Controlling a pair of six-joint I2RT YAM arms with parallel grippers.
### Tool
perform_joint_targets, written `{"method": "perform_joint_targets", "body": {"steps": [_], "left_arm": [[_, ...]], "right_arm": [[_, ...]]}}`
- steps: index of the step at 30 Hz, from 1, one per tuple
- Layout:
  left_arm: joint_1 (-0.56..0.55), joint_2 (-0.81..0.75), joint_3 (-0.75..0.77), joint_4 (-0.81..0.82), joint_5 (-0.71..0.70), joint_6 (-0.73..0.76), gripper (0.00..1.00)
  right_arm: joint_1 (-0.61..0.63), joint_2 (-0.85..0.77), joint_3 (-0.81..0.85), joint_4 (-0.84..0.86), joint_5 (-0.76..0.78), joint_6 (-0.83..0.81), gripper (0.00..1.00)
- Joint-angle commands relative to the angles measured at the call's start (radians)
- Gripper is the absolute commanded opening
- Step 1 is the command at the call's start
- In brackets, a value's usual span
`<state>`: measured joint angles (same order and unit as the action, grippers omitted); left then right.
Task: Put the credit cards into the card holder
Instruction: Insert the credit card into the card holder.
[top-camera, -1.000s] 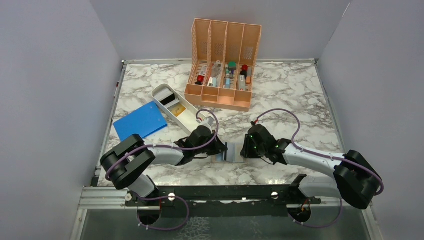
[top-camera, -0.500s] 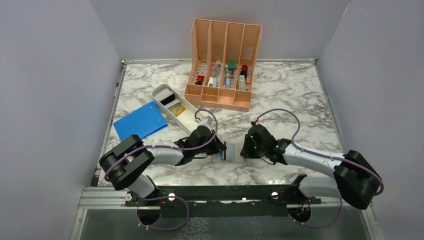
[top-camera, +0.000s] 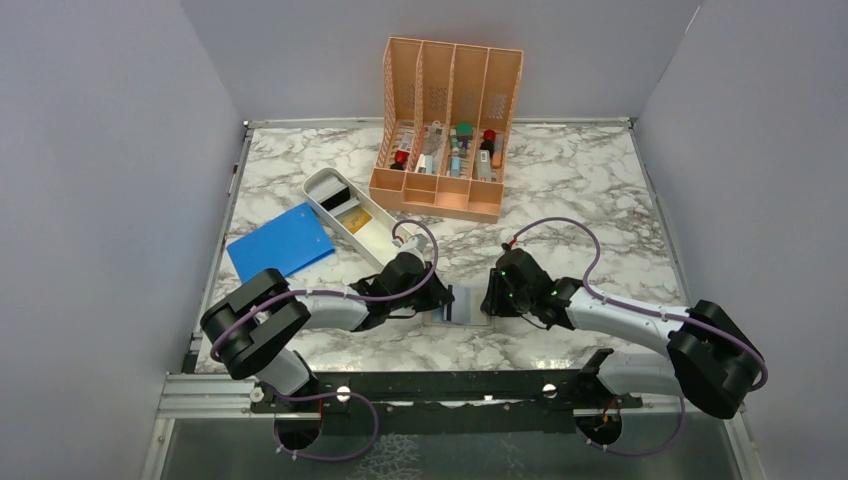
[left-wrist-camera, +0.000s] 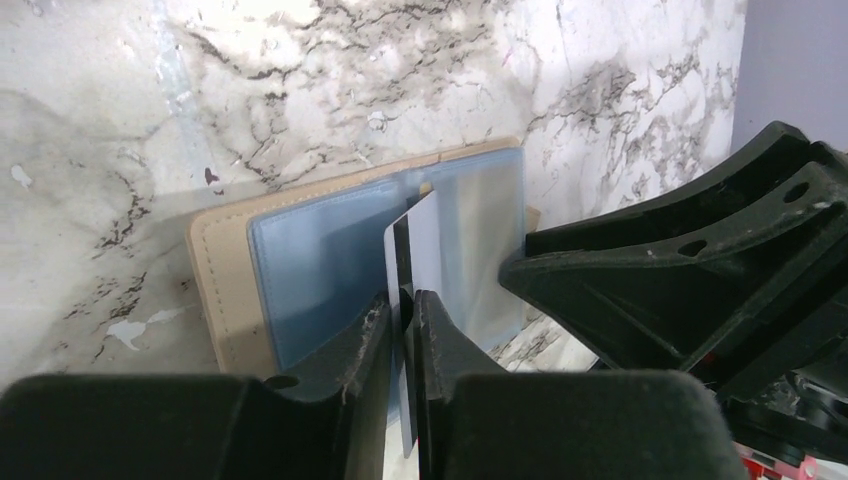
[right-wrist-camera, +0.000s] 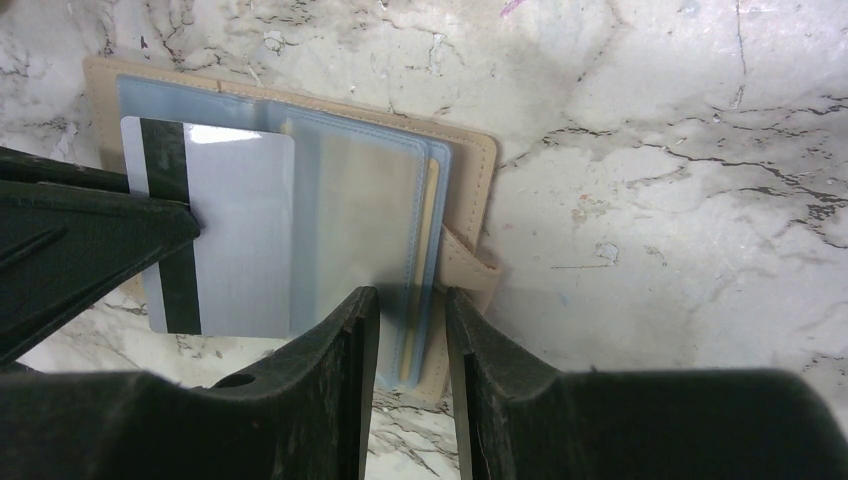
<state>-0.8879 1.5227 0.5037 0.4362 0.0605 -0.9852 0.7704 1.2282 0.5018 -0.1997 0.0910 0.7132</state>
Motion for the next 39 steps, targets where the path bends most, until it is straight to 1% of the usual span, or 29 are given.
{"method": "perform_joint_targets", "body": {"steps": [1,4,5,7,8,10,19,20,24,34,39], "left_arm": [[-0.011,0.012,0.004,-0.028,0.005,0.031,0.2],[-0.011,0.013,0.01,-0.028,-0.005,0.034,0.22],[-0.012,0.016,0.015,-0.028,-0.005,0.035,0.21],[-0.012,0.024,0.028,-0.028,-0.003,0.04,0.1],[-0.012,0.029,0.035,-0.028,-0.001,0.041,0.08],[-0.011,0.037,0.045,-0.028,-0.003,0.042,0.06],[-0.014,0.065,0.048,-0.027,-0.004,0.044,0.06],[-0.014,0.063,0.043,-0.028,-0.003,0.039,0.07],[-0.027,0.046,0.027,-0.028,-0.006,0.022,0.19],[-0.048,0.038,0.048,-0.046,0.002,0.015,0.34],[-0.048,0.017,0.099,-0.145,-0.031,0.049,0.4]], "right_arm": [[-0.005,0.013,-0.007,-0.02,0.003,-0.021,0.37],[-0.005,0.014,-0.005,-0.02,0.003,-0.021,0.37],[-0.005,0.014,-0.003,-0.02,0.002,-0.021,0.37],[-0.005,0.014,-0.004,-0.02,-0.001,-0.021,0.37],[-0.005,0.014,-0.004,-0.02,-0.001,-0.021,0.37],[-0.005,0.015,-0.002,-0.02,-0.002,-0.021,0.37],[-0.005,0.017,0.007,-0.024,0.0,-0.027,0.37],[-0.005,0.017,0.007,-0.024,0.0,-0.028,0.37],[-0.005,0.023,0.006,-0.023,-0.003,-0.029,0.37],[-0.005,0.014,0.018,-0.04,0.001,-0.028,0.37],[-0.005,-0.009,0.03,-0.055,-0.009,-0.019,0.37]]}}
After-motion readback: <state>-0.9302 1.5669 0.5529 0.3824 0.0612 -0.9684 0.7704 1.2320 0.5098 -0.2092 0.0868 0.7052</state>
